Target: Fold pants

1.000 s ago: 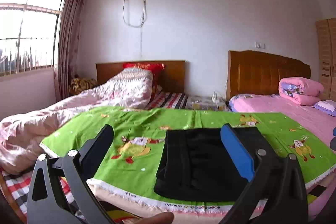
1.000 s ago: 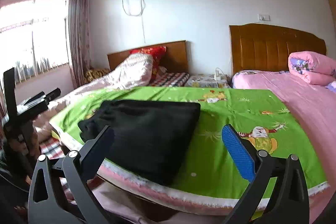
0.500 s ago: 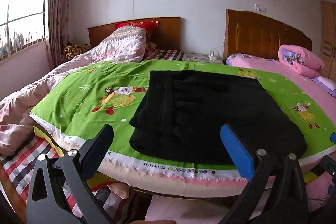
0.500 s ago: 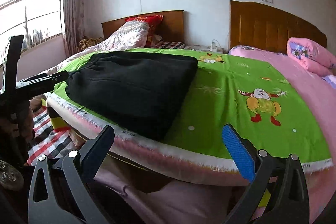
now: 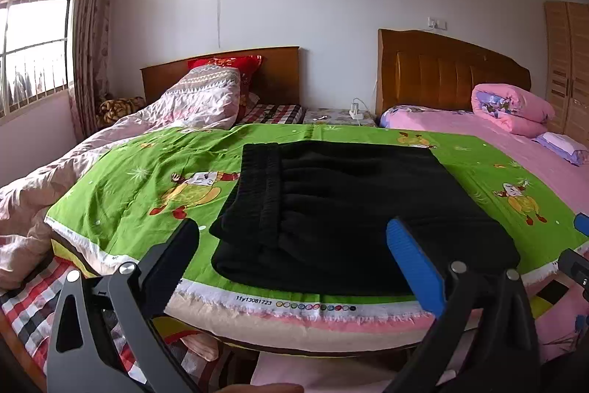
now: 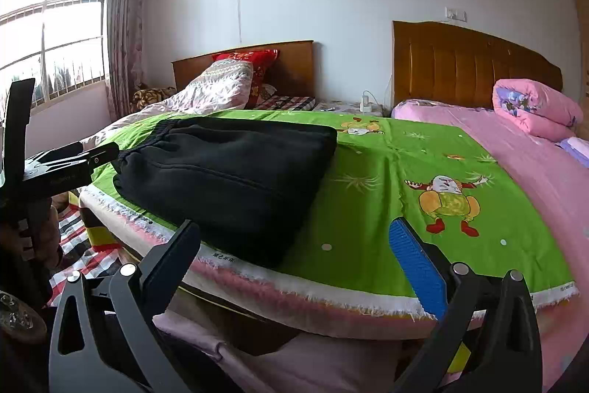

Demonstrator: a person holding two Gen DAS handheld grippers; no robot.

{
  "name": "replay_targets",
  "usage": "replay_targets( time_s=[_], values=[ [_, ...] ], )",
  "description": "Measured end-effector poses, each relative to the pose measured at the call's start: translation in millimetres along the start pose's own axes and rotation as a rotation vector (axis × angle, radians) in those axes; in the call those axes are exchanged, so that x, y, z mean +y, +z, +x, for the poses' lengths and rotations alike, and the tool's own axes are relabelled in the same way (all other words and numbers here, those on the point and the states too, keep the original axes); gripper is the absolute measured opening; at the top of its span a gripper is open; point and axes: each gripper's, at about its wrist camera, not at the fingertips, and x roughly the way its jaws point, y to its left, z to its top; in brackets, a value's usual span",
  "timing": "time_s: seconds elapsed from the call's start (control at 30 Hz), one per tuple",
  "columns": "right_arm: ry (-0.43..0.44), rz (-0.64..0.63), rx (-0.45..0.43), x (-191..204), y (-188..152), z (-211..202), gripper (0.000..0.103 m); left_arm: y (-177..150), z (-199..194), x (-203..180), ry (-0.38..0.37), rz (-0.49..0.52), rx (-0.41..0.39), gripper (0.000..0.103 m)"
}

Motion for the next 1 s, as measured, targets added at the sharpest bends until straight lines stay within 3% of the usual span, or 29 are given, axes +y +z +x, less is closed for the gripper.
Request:
replay_targets(
  time_s=[1.0],
  values=[
    [0.006, -0.002, 0.004, -0.3, -1.1, 0.7, 0.099, -1.9, 2.1, -3.8, -0.018, 0.011, 0.011, 0.102]
  ],
)
